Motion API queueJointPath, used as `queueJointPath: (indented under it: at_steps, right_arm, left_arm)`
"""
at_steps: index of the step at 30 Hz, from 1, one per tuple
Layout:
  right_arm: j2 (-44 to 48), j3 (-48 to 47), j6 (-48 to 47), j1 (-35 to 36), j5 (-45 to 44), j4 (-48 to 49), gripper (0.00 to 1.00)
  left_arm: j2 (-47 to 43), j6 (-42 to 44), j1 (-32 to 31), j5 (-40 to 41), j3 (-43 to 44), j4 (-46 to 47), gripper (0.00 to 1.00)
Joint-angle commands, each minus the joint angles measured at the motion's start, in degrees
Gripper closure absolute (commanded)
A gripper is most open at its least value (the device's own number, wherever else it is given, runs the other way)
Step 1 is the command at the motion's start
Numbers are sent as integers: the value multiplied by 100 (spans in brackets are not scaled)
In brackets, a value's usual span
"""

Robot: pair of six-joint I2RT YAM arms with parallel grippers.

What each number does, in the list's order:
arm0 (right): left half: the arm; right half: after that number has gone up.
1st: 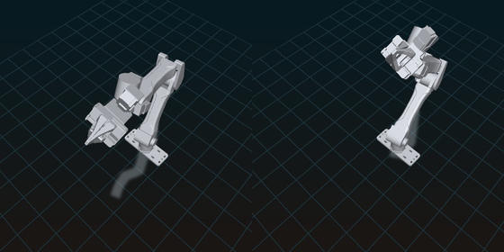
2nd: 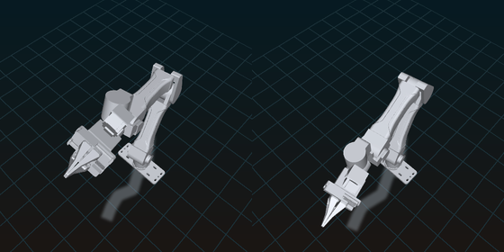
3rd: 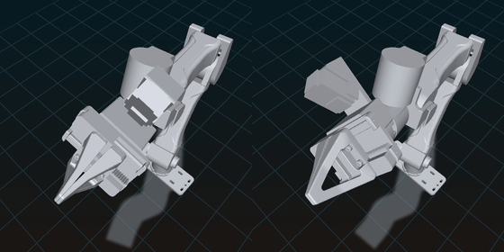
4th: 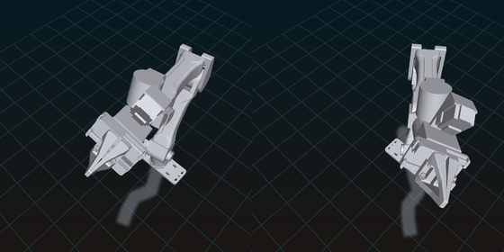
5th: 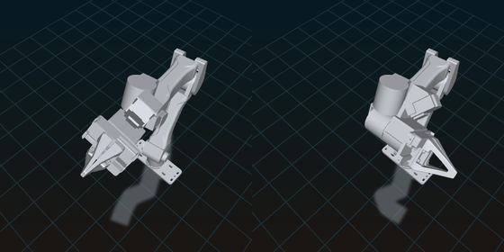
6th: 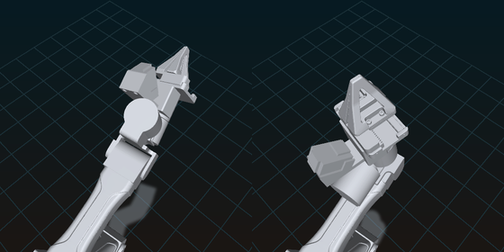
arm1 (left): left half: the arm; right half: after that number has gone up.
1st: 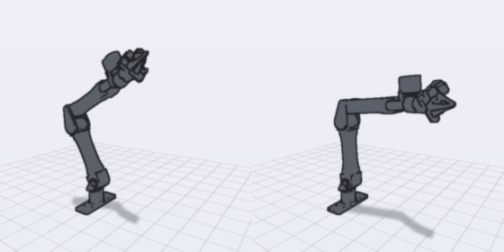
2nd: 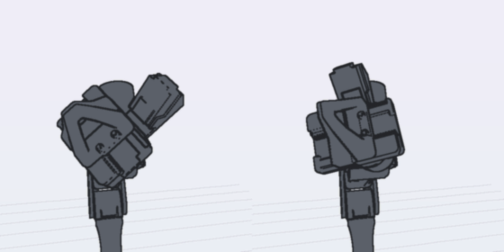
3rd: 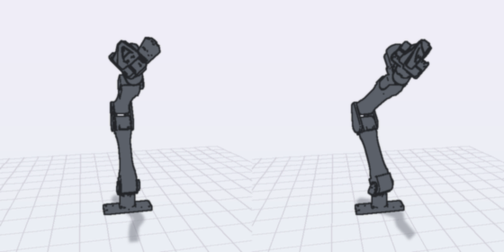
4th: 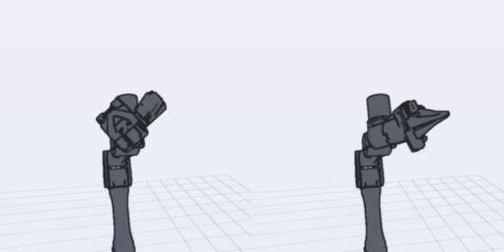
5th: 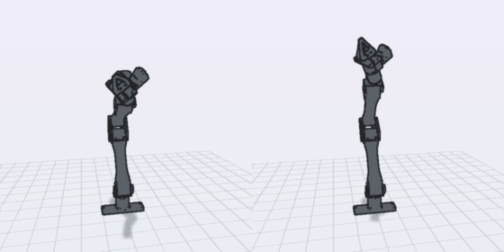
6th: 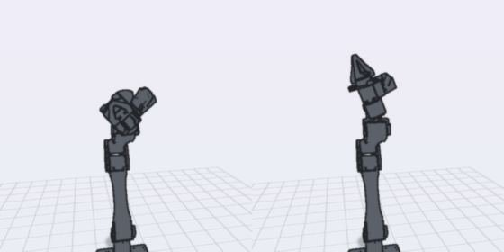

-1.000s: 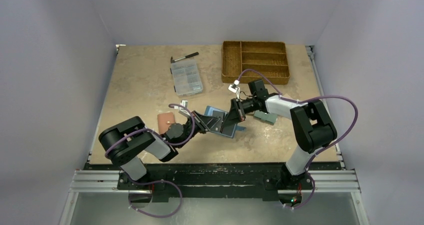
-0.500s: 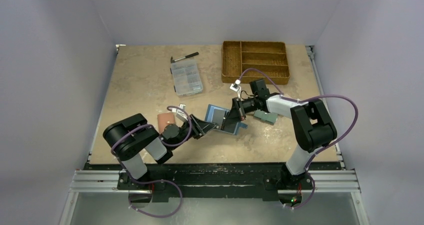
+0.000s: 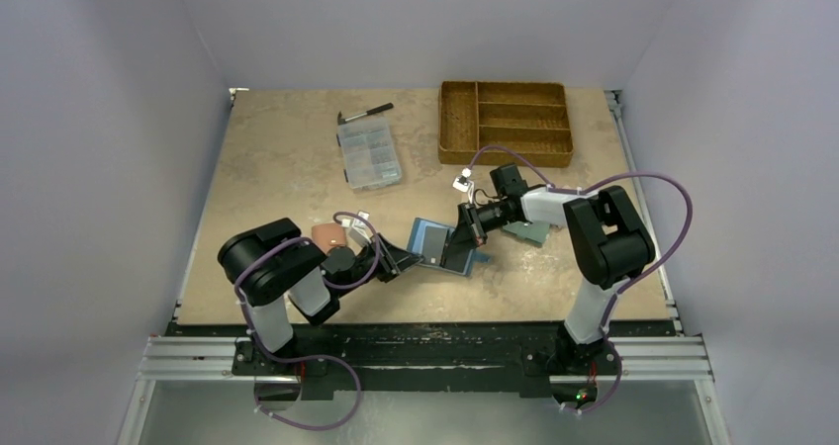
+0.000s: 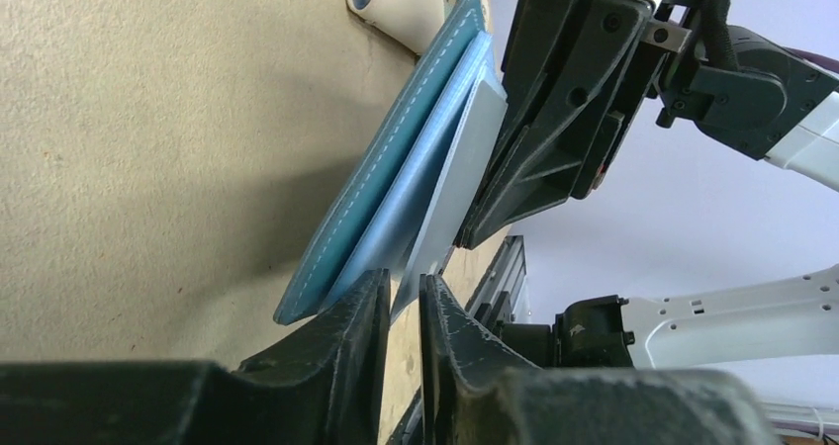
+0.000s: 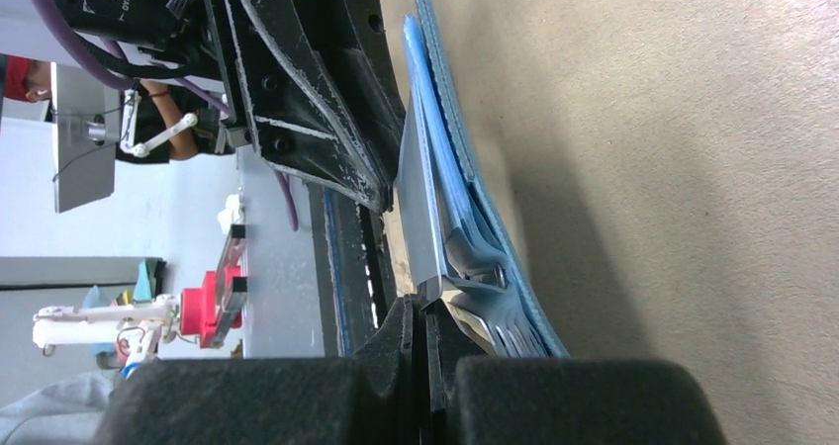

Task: Take the credit cards out of the card holder
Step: Remove the credit card from the card holder.

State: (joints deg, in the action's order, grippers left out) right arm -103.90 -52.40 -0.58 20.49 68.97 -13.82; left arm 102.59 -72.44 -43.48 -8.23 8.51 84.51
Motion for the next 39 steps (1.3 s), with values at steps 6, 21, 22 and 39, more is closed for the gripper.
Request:
queueJointPath:
  at_steps: [6, 21, 22, 39]
  right_arm:
    - [-81, -259, -279, -15, -29, -225, 100]
    - [-345, -375, -536, -10, -403, -636, 100]
    - [-361, -376, -544, -10, -428, -657, 100]
    - [-100, -1010, -2254, -15, -805, -2193, 100]
  left_arm:
    - [163, -13, 77, -196, 21, 1747, 100]
    - [156, 3, 288, -75, -350, 1749, 100]
    - [150, 2, 296, -59, -377, 1746, 100]
    - [117, 7, 512, -78, -758, 1740, 100]
